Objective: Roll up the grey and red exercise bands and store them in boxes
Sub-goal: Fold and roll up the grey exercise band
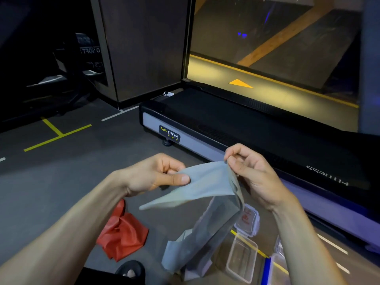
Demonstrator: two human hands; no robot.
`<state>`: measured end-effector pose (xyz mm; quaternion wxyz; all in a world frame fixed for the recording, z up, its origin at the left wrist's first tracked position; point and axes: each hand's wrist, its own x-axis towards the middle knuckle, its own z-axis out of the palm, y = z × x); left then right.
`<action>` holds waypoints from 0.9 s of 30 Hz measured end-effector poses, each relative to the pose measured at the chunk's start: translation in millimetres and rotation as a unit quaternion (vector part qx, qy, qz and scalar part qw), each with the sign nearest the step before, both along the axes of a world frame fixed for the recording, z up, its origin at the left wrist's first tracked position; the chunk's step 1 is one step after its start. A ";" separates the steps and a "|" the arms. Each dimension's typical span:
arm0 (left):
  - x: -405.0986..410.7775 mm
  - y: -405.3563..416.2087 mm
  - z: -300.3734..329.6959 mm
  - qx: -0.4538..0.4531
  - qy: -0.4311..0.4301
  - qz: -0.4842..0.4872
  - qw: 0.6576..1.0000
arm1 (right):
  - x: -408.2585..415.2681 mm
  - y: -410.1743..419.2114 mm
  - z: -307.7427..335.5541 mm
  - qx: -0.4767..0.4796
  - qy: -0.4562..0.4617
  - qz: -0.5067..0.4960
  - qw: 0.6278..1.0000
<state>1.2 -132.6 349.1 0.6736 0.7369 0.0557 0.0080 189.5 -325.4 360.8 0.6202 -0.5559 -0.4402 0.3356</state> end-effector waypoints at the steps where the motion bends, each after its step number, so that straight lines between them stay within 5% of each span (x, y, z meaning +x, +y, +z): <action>1: -1.5 0.2 1.9 -0.031 -0.016 -0.007 0.999 | -1.9 0.9 -1.9 0.000 -0.001 0.003 1.000; 6: -2.2 -3.2 11.6 -0.162 -0.098 -0.079 0.979 | -24.5 12.9 -18.3 -0.021 0.001 0.063 0.998; 10: -0.6 -9.9 15.0 -0.217 -0.103 -0.115 0.964 | -34.1 16.1 -16.1 0.013 0.089 0.098 0.991; 16: 1.5 -2.9 12.2 0.075 0.013 -0.066 0.995 | -40.8 17.0 -5.1 0.026 0.115 0.148 0.982; 20: -0.5 -0.6 6.7 0.407 0.011 -0.004 0.913 | -38.7 18.6 -7.5 -0.031 -0.014 0.117 0.993; 22: -0.2 -0.5 5.8 0.420 0.004 -0.005 0.908 | -37.2 18.8 -10.4 -0.048 -0.066 0.102 0.991; 27: 2.1 -2.2 7.6 0.254 0.029 -0.035 0.966 | -34.8 19.8 -14.3 -0.063 -0.090 0.109 0.988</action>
